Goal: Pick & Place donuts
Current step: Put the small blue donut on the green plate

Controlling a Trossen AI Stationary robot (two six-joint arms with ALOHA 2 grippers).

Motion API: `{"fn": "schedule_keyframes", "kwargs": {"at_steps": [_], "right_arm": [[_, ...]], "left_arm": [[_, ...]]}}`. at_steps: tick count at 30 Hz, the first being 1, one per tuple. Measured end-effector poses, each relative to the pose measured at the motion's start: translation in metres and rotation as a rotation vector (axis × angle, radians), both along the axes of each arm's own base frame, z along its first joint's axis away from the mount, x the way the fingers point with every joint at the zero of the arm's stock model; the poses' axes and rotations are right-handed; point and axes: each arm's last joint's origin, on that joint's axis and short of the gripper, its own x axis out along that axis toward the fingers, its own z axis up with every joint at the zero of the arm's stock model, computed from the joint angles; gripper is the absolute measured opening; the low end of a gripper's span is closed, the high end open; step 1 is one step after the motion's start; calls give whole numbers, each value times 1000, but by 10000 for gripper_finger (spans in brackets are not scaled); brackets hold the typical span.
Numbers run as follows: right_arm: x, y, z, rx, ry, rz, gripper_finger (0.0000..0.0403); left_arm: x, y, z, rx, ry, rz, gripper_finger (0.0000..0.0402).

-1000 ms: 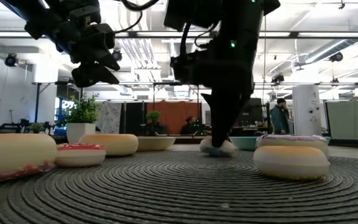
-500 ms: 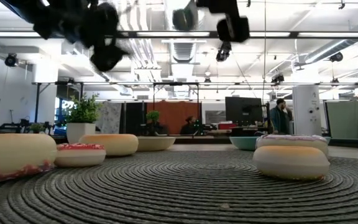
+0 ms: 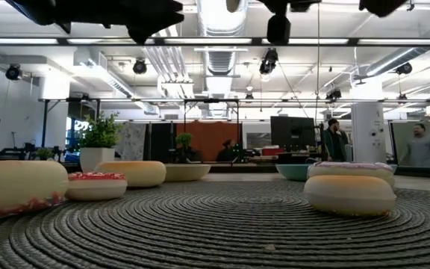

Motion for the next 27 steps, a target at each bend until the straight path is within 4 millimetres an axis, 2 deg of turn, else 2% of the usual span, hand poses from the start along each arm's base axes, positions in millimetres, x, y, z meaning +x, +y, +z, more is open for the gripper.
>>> {"fn": "schedule_keyframes", "kwargs": {"at_steps": [4,9,12,15,20,24,27], "right_arm": [[4,-2,-7,66,-108,-173,9],[24,-3,-10,119,-171,-181,9],[34,-3,-4,138,-214,-182,9],[36,-3,5,134,-245,-186,9],[33,-3,8,135,-248,-195,9],[30,-3,-1,180,-249,-196,12],[29,-3,-5,213,-260,-185,12]], "left_arm": [[8,3,0,106,-42,122,163],[33,9,-1,153,-54,147,163],[54,13,-10,178,7,172,163],[66,18,-12,171,33,260,163],[73,19,2,159,-11,292,163],[75,19,14,147,-57,275,163],[80,17,14,154,-54,235,163]]}}
